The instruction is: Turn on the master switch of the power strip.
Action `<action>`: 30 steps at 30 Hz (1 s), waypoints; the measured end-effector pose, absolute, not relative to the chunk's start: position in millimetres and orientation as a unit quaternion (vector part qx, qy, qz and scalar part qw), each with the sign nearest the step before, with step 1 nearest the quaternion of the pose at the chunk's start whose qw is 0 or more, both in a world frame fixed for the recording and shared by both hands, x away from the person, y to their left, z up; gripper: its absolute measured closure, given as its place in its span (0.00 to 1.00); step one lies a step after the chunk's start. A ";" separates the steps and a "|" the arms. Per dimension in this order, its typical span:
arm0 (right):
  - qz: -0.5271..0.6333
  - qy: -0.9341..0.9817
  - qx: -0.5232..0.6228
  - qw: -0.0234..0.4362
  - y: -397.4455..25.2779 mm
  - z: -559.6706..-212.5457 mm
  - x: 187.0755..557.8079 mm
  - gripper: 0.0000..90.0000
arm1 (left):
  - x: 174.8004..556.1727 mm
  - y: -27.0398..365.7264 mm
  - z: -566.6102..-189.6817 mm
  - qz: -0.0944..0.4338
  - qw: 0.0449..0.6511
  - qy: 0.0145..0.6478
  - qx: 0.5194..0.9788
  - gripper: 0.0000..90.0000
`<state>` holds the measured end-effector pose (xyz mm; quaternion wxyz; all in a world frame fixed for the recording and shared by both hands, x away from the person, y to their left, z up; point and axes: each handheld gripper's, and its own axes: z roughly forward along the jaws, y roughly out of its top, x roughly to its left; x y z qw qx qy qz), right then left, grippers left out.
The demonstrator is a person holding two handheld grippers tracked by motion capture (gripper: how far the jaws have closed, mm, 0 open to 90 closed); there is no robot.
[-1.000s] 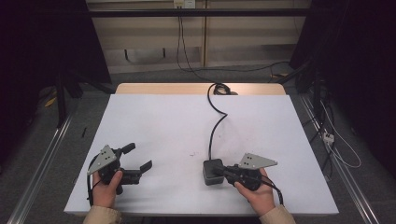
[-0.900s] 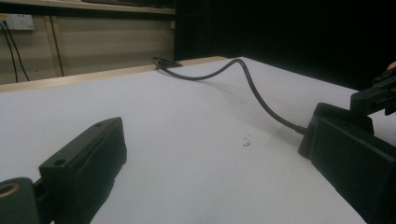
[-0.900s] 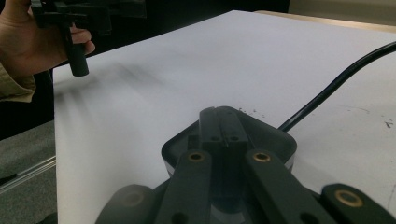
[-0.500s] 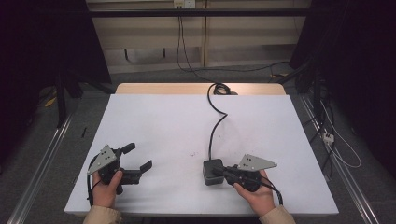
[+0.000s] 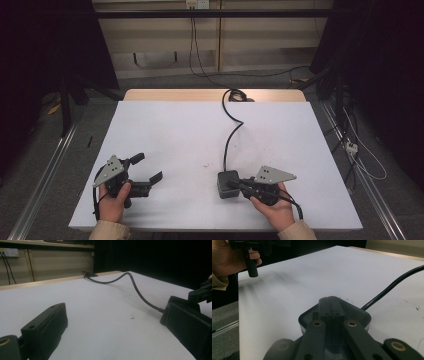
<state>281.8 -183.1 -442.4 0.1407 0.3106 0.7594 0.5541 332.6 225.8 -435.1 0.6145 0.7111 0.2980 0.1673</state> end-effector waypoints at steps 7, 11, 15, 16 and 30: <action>0.556 0.758 0.312 0.139 -183.3 -442.8 281.9 1.00 | 332.6 225.7 -435.4 0.167 0.616 0.298 0.710 0.04; 0.556 0.758 0.313 0.138 -183.5 -443.1 281.9 1.00 | 332.5 225.5 -435.4 0.167 0.616 0.299 0.710 0.04; 0.557 0.757 0.313 0.138 -183.5 -443.4 282.0 1.00 | 332.4 224.8 -435.2 0.168 0.614 0.296 0.712 0.04; 0.556 0.757 0.313 0.138 -183.5 -443.4 281.9 1.00 | 332.3 224.9 -435.0 0.168 0.614 0.296 0.712 0.04; 0.559 0.755 0.313 0.139 -183.5 -444.6 281.8 1.00 | 332.3 224.9 -435.0 0.168 0.614 0.296 0.712 0.04</action>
